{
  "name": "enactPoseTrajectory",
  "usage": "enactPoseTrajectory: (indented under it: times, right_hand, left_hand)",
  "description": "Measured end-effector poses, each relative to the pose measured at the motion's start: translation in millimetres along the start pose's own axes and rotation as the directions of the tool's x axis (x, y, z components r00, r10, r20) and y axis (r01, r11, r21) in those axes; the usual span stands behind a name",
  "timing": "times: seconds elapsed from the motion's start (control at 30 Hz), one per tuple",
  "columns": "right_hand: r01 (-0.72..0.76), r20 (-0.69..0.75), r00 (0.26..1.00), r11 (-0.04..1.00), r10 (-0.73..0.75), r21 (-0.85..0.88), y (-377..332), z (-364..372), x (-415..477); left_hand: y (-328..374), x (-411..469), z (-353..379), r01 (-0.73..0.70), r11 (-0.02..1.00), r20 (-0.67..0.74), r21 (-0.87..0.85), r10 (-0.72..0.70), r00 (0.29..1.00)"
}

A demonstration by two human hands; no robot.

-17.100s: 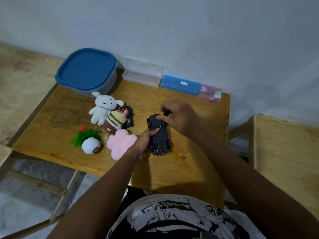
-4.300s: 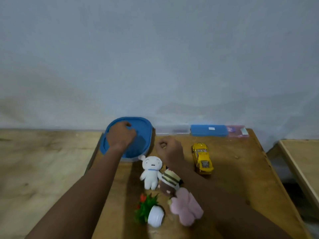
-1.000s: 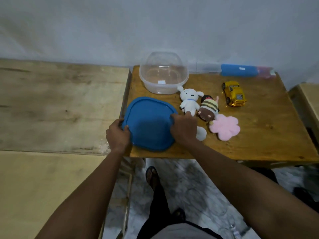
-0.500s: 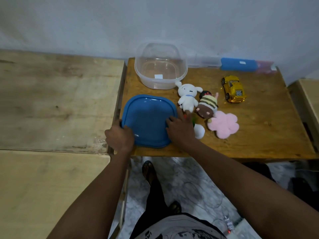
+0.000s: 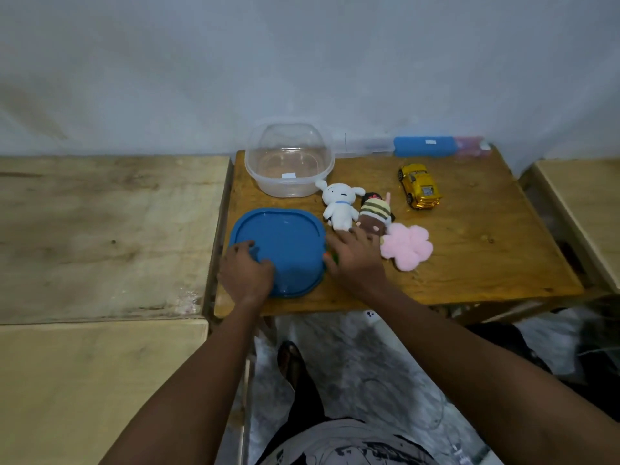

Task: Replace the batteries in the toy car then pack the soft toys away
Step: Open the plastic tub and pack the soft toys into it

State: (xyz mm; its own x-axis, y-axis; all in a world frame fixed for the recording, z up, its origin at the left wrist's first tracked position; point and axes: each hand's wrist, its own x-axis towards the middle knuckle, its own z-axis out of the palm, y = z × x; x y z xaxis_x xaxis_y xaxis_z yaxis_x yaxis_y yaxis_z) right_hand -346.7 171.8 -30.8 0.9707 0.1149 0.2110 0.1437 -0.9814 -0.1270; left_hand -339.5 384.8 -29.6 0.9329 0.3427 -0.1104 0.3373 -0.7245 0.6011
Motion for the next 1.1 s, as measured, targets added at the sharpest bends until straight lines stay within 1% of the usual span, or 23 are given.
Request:
enactPoseTrajectory:
  times: [0.1,0.17,0.23,0.33,0.47,0.57,0.67,0.8,0.9,1.0,1.03,1.1]
  right_hand:
    - [-0.059,0.034,0.998,0.995,0.057,0.076,9.3,-17.3,-7.8]
    - [-0.091,0.045,0.995,0.99,0.086,0.105,16.5,-26.1,-13.6]
    - [-0.166,0.046,0.986,0.977,0.162,0.13,25.7,-32.0,-23.3]
    - [-0.273,0.062,0.962,0.948,0.266,0.164,42.7,-34.6,-31.9]
    - [-0.346,0.085,0.938,0.922,0.336,0.173,65.2,-34.2,-30.5]
    - [-0.369,0.065,0.929,0.907,0.363,0.202,80.9,-24.2,-18.4]
    - [-0.374,0.009,0.925,0.909,0.379,0.184,101.0,-9.2,2.5]
    - [-0.457,0.143,0.888,0.878,0.438,0.145,120.6,-1.2,30.0]
    - [-0.514,0.211,0.852,0.84,0.479,0.172,132.6,5.2,46.7]
    - [-0.565,0.291,0.815,0.8,0.502,0.203,137.5,10.2,57.0]
    - [-0.571,0.303,0.811,0.789,0.5,0.227,139.3,11.2,58.4]
    - [-0.542,0.302,0.834,0.791,0.462,0.286,143.5,14.1,57.3]
  left_hand:
    - [17.2,-11.6,5.2,-0.073,0.996,0.073,-0.059,0.078,0.994]
    - [29.1,-17.5,9.6,-0.122,0.991,0.129,-0.06,0.128,0.983]
    - [42.6,-25.7,13.0,-0.171,0.983,0.185,-0.068,0.181,0.966]
    - [62.1,-32.0,19.8,-0.203,0.973,0.232,-0.11,0.223,0.947]
    - [83.9,-27.9,33.6,-0.221,0.967,0.266,-0.125,0.247,0.932]
    - [100.3,-12.9,46.2,-0.211,0.968,0.275,-0.135,0.241,0.931]
    - [116.5,12.7,63.9,-0.212,0.97,0.309,-0.121,0.24,0.92]
    - [132.5,46.5,86.5,-0.19,0.973,0.335,-0.131,0.224,0.915]
    - [138.6,68.4,101.0,-0.078,0.98,0.361,-0.181,0.14,0.922]
    - [137.6,84.6,117.0,-0.02,0.98,0.382,-0.2,0.097,0.919]
    - [140.5,85.0,116.3,-0.009,0.981,0.385,-0.194,0.085,0.919]
    - [144.4,86.9,115.8,0.003,0.984,0.395,-0.178,0.069,0.916]
